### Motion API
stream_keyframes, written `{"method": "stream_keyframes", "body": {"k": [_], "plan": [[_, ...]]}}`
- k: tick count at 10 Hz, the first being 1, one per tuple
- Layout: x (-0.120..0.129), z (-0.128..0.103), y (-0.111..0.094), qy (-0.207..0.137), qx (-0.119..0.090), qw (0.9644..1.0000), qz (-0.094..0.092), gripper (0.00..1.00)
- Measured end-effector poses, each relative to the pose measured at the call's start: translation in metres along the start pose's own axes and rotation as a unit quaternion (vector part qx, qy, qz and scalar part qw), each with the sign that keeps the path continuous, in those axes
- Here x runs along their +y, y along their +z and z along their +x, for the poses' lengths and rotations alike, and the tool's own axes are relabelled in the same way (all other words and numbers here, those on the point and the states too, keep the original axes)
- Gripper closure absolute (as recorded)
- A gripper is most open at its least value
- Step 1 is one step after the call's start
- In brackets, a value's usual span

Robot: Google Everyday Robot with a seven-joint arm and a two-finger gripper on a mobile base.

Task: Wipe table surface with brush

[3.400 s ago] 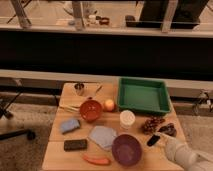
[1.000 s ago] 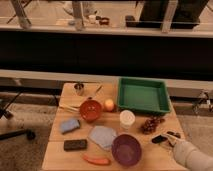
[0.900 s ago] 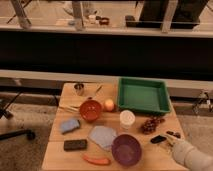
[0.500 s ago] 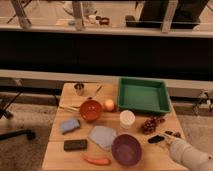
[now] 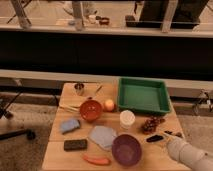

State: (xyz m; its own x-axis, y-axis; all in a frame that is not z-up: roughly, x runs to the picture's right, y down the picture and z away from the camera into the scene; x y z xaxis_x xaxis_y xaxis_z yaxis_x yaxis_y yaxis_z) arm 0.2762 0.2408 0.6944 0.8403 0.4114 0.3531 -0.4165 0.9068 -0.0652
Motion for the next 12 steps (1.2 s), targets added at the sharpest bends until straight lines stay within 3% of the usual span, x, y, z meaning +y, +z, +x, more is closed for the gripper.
{"method": "stream_keyframes", "body": {"k": [2, 5, 12], "plan": [[-0.001, -0.005, -0.008, 0.002, -0.011, 0.9999, 0.003, 1.00], [-0.006, -0.017, -0.037, 0.002, -0.040, 0.9990, 0.017, 1.00], [-0.007, -0.039, -0.061, 0.005, -0.090, 0.9956, 0.026, 1.00]]}}
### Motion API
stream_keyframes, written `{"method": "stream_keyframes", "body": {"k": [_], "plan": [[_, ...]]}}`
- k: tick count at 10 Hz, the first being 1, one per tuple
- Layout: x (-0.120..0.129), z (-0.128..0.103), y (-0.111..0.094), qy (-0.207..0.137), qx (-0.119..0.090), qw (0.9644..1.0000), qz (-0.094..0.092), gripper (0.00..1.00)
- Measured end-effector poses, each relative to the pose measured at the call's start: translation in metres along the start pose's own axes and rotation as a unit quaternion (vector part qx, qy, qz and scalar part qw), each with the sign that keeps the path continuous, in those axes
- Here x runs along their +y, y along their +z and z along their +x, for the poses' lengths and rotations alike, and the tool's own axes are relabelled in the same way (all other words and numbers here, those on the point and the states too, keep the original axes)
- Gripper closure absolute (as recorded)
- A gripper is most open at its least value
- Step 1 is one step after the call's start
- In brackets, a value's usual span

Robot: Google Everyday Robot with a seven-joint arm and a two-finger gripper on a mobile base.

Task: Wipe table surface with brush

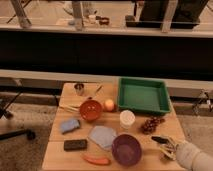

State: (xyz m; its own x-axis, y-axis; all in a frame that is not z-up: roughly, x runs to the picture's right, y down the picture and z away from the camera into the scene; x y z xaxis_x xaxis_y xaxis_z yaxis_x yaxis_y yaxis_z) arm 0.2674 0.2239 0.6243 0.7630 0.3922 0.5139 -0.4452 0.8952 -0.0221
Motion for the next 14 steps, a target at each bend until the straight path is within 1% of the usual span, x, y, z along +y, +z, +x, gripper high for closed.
{"method": "stream_keyframes", "body": {"k": [5, 6, 8, 10, 12, 13, 14], "plan": [[0.007, -0.002, 0.004, 0.022, -0.022, 0.9995, -0.003, 1.00], [0.008, -0.003, 0.006, 0.026, -0.027, 0.9993, -0.002, 1.00], [0.011, -0.007, 0.008, 0.026, -0.029, 0.9992, 0.004, 1.00], [0.013, -0.011, 0.011, 0.015, -0.022, 0.9995, 0.015, 1.00], [0.015, -0.016, 0.013, -0.010, -0.009, 0.9994, 0.033, 1.00], [0.015, -0.021, 0.013, -0.026, -0.002, 0.9987, 0.044, 1.00], [0.014, -0.023, 0.013, -0.034, 0.001, 0.9981, 0.051, 1.00]]}}
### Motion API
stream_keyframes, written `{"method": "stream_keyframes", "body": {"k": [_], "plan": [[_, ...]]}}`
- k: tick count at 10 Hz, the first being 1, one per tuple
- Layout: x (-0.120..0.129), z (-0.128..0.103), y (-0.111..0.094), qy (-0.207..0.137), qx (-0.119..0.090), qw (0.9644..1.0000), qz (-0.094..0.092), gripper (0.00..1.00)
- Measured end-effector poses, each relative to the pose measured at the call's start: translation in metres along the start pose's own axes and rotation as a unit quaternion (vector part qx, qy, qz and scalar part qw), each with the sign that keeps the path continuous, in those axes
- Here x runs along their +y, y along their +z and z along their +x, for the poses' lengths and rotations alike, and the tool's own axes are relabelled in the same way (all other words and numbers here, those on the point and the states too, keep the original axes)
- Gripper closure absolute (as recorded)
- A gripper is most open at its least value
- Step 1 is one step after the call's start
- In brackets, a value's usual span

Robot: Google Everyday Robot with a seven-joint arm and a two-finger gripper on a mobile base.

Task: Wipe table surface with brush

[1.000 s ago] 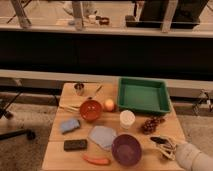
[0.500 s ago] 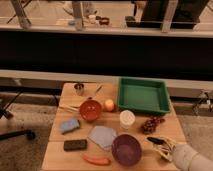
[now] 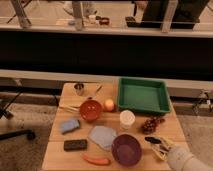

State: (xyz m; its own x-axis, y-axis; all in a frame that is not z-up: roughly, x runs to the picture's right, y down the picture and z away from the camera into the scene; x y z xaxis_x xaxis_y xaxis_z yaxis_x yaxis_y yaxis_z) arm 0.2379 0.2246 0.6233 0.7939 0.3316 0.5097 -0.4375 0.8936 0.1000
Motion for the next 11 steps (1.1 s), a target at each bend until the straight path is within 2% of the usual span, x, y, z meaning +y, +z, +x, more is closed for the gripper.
{"method": "stream_keyframes", "body": {"k": [7, 9, 11], "plan": [[0.000, -0.017, 0.003, -0.058, 0.013, 0.9969, 0.052, 1.00], [0.001, -0.016, 0.006, -0.068, 0.020, 0.9955, 0.063, 1.00], [0.004, -0.011, 0.010, -0.072, 0.023, 0.9950, 0.065, 1.00]]}}
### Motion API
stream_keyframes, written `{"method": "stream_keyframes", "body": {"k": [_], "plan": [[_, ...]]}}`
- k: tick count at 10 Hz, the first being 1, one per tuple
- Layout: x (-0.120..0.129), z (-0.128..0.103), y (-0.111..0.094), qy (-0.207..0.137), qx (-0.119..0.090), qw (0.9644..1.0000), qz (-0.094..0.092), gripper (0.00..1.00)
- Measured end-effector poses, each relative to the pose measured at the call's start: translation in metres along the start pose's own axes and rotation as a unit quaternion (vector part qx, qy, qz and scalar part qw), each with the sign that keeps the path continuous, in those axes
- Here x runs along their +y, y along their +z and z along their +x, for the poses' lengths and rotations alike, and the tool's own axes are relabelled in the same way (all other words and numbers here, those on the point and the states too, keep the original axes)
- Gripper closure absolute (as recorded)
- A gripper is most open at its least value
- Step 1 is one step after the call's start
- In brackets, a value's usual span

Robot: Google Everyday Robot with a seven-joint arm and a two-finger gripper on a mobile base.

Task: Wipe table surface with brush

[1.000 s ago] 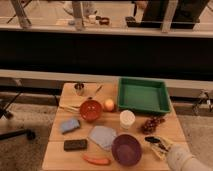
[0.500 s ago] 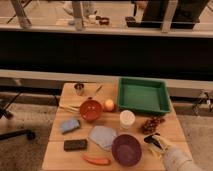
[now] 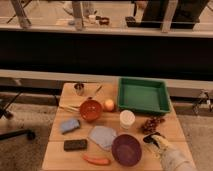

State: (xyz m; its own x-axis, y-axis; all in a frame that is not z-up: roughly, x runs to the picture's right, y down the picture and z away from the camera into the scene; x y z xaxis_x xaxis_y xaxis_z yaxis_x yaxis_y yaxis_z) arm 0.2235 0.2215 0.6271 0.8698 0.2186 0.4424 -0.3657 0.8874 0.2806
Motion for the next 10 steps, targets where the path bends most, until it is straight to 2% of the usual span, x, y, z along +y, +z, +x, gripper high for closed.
{"method": "stream_keyframes", "body": {"k": [6, 10], "plan": [[0.015, 0.012, 0.020, 0.005, 0.008, 1.0000, -0.002, 1.00], [0.022, 0.021, 0.035, 0.009, 0.017, 0.9997, -0.012, 1.00]]}}
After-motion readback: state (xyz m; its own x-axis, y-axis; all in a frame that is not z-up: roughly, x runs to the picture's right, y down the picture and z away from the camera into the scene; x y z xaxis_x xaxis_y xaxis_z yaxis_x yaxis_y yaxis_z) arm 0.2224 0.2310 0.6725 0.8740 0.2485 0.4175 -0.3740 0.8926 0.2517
